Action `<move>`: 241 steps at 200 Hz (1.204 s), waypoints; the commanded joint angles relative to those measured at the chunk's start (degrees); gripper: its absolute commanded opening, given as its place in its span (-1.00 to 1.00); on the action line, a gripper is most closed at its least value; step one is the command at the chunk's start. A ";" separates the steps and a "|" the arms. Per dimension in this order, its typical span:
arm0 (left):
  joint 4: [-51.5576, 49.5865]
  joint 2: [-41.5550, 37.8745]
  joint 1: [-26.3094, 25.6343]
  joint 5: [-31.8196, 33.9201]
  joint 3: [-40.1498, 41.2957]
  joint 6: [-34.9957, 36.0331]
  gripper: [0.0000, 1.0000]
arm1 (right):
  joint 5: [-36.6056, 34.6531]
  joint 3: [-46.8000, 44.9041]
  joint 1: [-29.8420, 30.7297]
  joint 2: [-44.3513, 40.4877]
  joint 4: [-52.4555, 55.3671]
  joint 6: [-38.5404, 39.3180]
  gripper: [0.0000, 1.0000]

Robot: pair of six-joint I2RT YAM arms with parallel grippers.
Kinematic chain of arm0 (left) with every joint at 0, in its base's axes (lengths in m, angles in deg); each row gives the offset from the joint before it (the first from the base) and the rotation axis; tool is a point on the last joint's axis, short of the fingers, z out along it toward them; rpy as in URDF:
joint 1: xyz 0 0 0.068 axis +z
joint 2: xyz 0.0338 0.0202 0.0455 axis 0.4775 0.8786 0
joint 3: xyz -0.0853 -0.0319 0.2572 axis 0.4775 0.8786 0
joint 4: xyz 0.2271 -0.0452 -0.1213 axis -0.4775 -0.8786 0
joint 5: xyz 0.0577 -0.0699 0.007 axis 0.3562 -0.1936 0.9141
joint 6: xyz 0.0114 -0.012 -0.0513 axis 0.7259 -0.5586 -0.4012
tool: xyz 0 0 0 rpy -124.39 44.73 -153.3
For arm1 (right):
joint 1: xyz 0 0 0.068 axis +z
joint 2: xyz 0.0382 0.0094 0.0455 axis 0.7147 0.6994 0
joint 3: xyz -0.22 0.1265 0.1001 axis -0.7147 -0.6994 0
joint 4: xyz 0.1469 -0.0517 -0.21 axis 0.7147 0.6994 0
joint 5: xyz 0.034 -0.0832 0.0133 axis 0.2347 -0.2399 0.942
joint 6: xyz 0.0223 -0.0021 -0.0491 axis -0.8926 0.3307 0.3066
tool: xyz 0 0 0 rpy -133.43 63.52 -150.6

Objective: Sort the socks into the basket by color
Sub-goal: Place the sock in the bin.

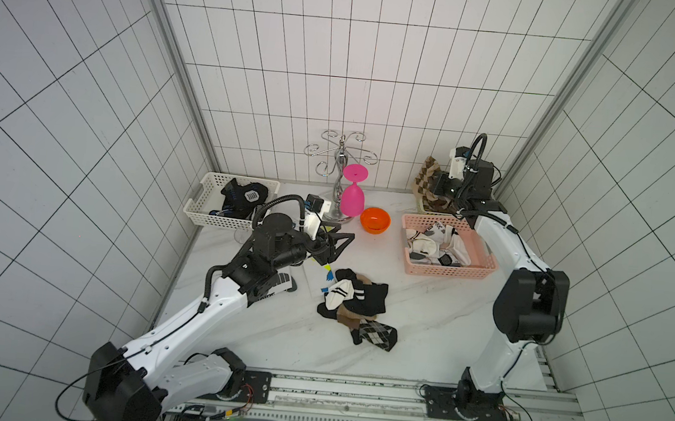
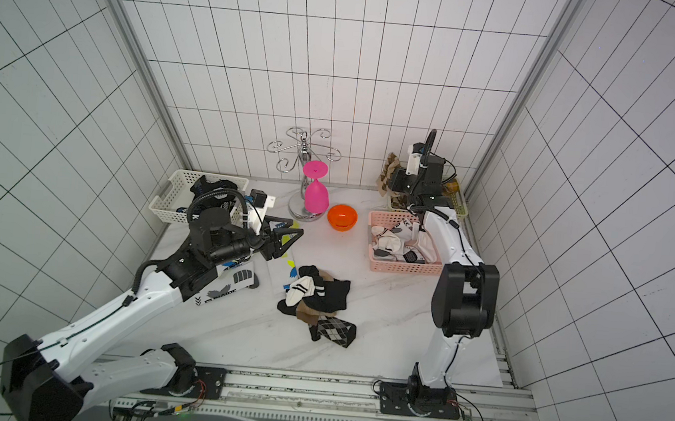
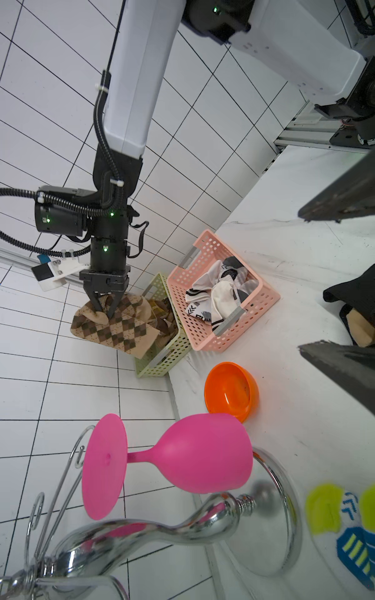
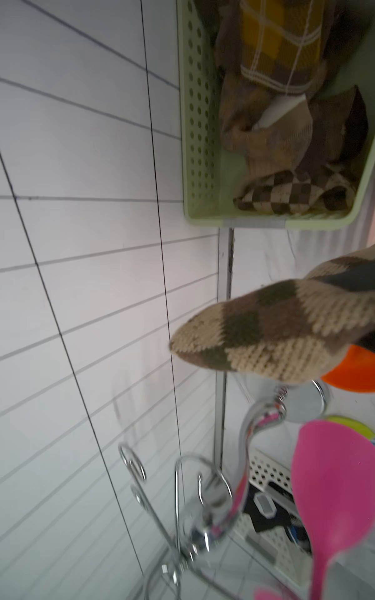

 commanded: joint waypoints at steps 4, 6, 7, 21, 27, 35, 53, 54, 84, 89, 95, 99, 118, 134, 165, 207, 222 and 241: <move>-3.79 -2.28 0.17 3.19 0.97 -0.30 0.20 | -6.30 13.20 -2.23 8.13 -6.05 1.83 -1.00; -3.88 -2.37 0.18 3.37 1.06 -0.29 0.20 | -6.05 14.95 -2.49 9.79 -5.86 1.83 -1.00; -3.89 -2.44 0.16 3.48 1.14 -0.29 0.21 | -5.97 15.47 -2.57 10.26 -5.72 1.87 -1.00; -4.16 -2.76 0.30 4.19 1.79 -0.63 0.20 | -5.41 25.48 -3.45 18.49 -1.11 1.98 -1.00; -4.22 -2.70 0.40 4.47 2.00 -0.93 0.21 | -5.09 28.81 -3.60 21.23 0.21 2.01 -1.00; -4.22 -2.33 0.47 4.71 2.11 -1.23 0.20 | -4.68 33.43 -3.92 25.29 2.02 1.94 -1.00; -3.08 -1.12 0.69 4.82 2.50 -1.98 0.20 | -3.24 39.93 -4.73 32.58 3.76 0.67 -1.00; -3.01 -1.03 0.72 4.82 2.53 -2.02 0.20 | -3.11 40.18 -4.74 32.95 3.79 0.55 -1.00; -1.50 2.73 0.81 4.61 1.59 -2.40 0.19 | -1.69 42.96 -6.06 39.47 5.96 -0.76 -1.00; -1.30 3.40 0.83 4.44 1.31 -2.40 0.19 | -1.09 42.60 -6.13 39.95 5.93 -1.00 -1.00; -0.85 4.26 0.79 4.15 1.03 -2.49 0.19 | 0.09 42.44 -6.40 40.48 5.84 -1.59 -1.00; -0.55 4.74 0.76 4.01 0.90 -2.56 0.19 | 0.90 42.44 -6.55 40.84 5.89 -1.87 -1.00; 0.65 7.12 0.77 3.06 -0.03 -2.67 0.19 | 1.52 42.08 -6.65 41.37 6.62 -1.44 -1.00; 1.52 8.90 0.83 2.41 -0.72 -2.67 0.19 | 1.02 41.46 -6.70 41.31 6.68 -1.07 -1.00; 1.89 10.31 0.81 1.99 -1.60 -2.52 0.19 | -0.26 41.02 -7.10 40.03 7.31 -0.65 -0.87; 2.13 9.30 0.78 2.02 -0.76 -2.67 0.19 | -0.96 39.68 -7.05 35.36 8.63 -0.09 0.01; 2.44 8.62 0.77 2.42 -0.18 -2.84 0.19 | -0.96 37.70 -6.80 32.93 8.74 0.39 0.13; 2.84 7.69 0.78 2.63 0.50 -3.09 0.19 | -1.20 35.12 -6.48 29.93 9.20 1.57 0.21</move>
